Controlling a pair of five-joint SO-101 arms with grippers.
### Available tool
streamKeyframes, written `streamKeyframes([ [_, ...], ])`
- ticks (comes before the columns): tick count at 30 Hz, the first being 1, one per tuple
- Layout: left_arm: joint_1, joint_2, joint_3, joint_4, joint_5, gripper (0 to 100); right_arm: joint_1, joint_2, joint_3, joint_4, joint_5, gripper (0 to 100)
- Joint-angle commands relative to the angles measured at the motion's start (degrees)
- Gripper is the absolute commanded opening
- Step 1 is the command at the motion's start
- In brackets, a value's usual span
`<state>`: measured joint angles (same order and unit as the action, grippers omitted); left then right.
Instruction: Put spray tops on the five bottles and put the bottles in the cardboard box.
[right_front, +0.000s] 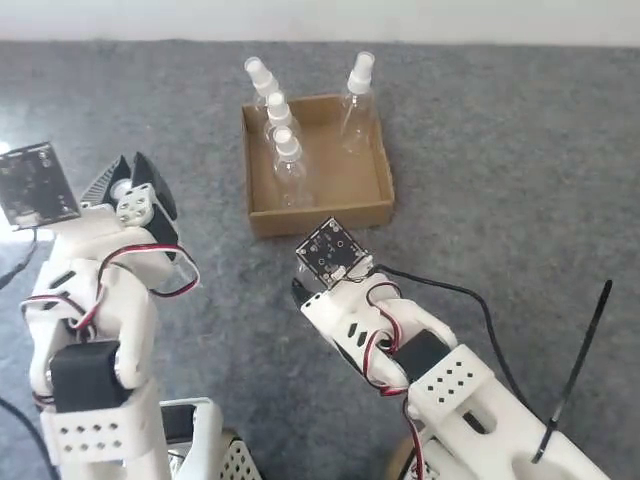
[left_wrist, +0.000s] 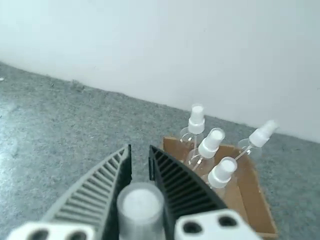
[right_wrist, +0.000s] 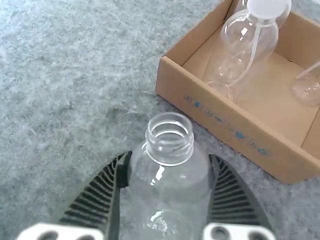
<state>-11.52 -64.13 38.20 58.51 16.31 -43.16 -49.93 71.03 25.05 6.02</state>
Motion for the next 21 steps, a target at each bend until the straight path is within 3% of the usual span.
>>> streamKeyframes([
  [1,2.8,-1.3,-5.0,-3.5,2.3,1,0.6,-2.2,-2.9,0.2,0.5,10.7],
  [13,3.3,-1.3,3.5,-17.2,2.3,1,-0.3,-2.2,-2.9,-0.1,0.8,10.7],
  [21,6.9,-1.4,3.3,-17.4,2.3,1,-2.2,-2.2,-2.9,-0.1,0.9,10.7],
])
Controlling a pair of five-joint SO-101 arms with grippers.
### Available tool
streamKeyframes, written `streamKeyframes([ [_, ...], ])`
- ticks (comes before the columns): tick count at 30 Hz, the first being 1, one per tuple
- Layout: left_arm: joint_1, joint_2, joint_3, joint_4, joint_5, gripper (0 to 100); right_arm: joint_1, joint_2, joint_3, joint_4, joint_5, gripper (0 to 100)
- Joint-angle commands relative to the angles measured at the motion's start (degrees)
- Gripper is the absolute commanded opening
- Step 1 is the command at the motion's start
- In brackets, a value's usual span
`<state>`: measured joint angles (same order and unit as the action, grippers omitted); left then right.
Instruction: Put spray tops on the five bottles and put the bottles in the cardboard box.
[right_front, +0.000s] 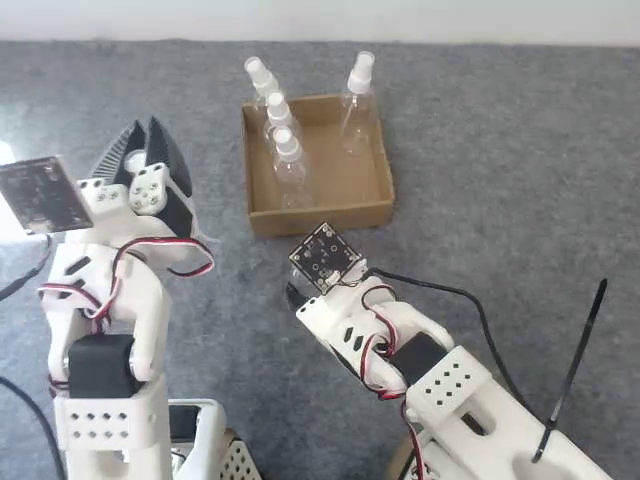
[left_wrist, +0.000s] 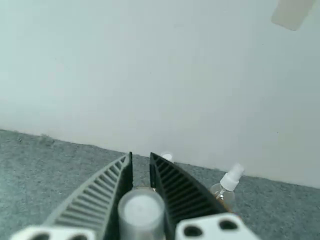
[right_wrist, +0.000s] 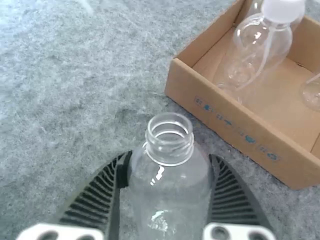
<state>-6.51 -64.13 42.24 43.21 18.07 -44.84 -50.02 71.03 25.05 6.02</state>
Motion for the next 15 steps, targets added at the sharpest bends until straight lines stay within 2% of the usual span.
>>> streamKeyframes([
  [1,2.5,-1.4,-0.8,-2.1,0.5,1,-0.6,-2.1,-2.9,-0.2,0.9,10.7],
  [10,3.3,-1.4,-3.5,-1.9,0.7,1,-0.8,-2.2,-2.9,-0.2,0.5,10.7],
  [15,3.3,-1.4,-3.5,-2.0,5.4,1,-2.4,-2.5,-2.9,-0.1,0.5,10.7],
])
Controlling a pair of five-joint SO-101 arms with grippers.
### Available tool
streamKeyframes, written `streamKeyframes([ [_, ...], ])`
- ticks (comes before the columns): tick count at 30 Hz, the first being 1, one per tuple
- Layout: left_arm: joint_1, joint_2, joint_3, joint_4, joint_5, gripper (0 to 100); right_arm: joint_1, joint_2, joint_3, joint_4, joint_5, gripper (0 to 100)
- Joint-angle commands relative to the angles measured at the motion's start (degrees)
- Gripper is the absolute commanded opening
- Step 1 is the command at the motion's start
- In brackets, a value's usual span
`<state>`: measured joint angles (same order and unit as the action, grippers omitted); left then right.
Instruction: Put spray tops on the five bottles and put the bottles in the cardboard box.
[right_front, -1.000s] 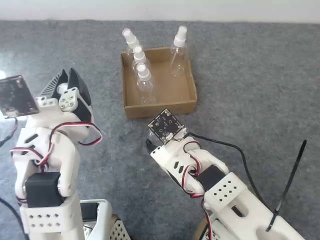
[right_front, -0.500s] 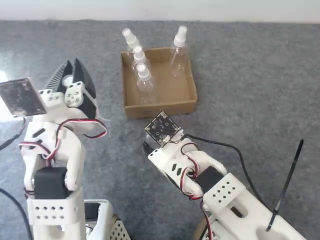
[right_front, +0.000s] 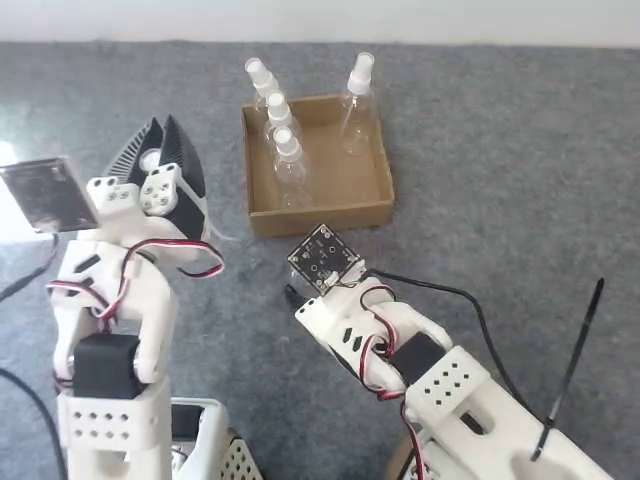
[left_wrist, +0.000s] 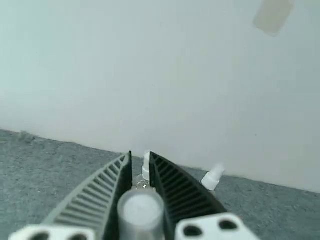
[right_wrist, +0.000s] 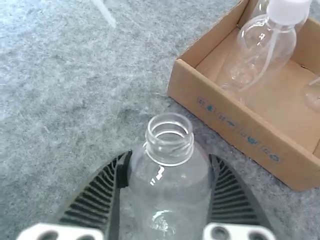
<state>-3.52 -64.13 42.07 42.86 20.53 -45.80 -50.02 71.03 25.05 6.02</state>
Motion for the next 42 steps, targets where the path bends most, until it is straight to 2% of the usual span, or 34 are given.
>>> streamKeyframes([
  [1,0.4,-1.4,-3.3,-1.7,3.0,1,-1.7,-2.4,-2.9,-0.2,0.5,10.7],
  [8,0.6,-1.4,-3.1,-1.5,5.5,1,-2.0,-2.6,-2.9,-0.6,0.4,10.7],
  [14,6.5,-1.4,-2.9,0.4,5.1,1,-2.0,-2.5,-0.9,-5.0,0.4,10.7],
  [19,7.8,-1.4,-3.0,1.1,5.1,1,-2.0,-2.5,2.4,-10.9,1.0,10.7],
  [33,7.9,-1.4,-6.8,3.5,5.1,1,-2.0,-2.0,2.6,-11.3,1.0,10.7],
  [42,13.2,-1.3,-5.2,3.6,3.7,1,-2.0,-2.0,2.6,-11.2,1.0,10.7],
])
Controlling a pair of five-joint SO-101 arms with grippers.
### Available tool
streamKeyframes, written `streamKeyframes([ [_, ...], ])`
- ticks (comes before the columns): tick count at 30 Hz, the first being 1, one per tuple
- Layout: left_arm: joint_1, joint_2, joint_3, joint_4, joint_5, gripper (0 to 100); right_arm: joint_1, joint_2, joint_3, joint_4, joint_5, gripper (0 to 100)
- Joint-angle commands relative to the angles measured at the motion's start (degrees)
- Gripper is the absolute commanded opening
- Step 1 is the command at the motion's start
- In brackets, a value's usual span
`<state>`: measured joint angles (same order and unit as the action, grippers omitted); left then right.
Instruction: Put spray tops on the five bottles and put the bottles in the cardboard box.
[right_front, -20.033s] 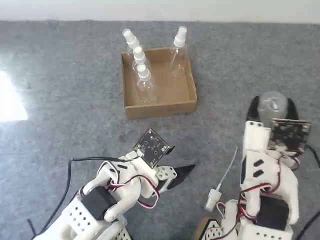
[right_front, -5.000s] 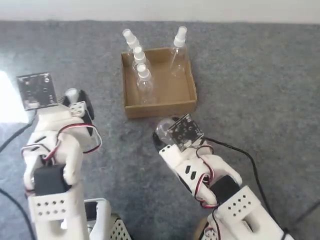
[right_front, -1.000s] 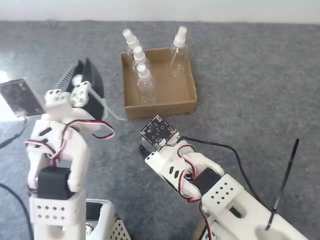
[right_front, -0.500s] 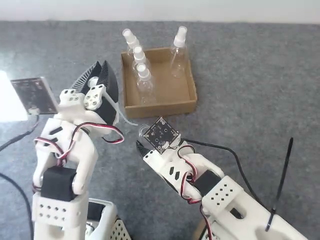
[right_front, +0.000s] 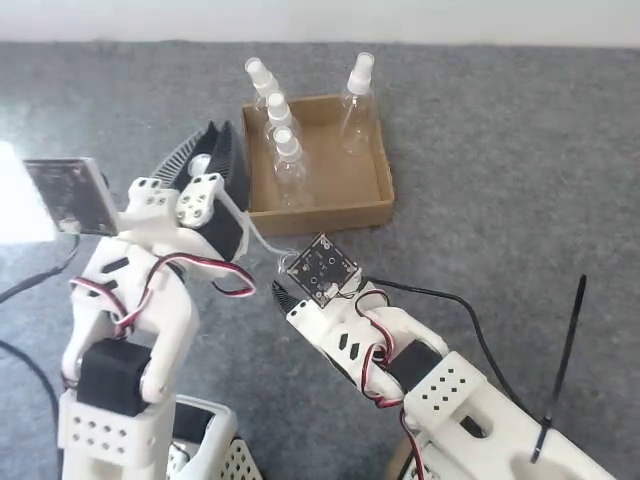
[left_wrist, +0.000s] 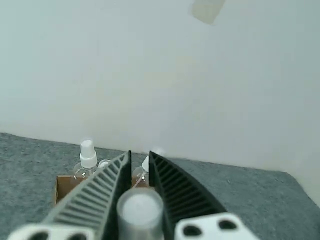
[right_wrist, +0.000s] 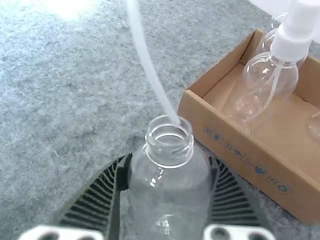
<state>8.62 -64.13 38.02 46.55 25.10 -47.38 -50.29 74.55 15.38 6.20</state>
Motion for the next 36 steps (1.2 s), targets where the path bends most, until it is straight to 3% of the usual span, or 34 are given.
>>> streamKeyframes([
  [1,1.1,-1.3,-1.1,-0.1,-1.1,1,-0.4,-1.7,-0.9,-1.5,0.8,10.7],
  [20,0.8,-1.3,2.8,-0.3,-1.1,1,-0.4,-2.3,-0.9,-1.5,0.8,10.7],
  [27,0.8,-1.3,8.8,-6.0,-1.1,1,-0.4,-2.3,-0.9,-1.5,0.8,10.7],
  [36,1.2,-1.3,11.3,-6.2,-1.1,1,-0.4,-2.3,-0.9,-1.5,0.9,10.8],
])
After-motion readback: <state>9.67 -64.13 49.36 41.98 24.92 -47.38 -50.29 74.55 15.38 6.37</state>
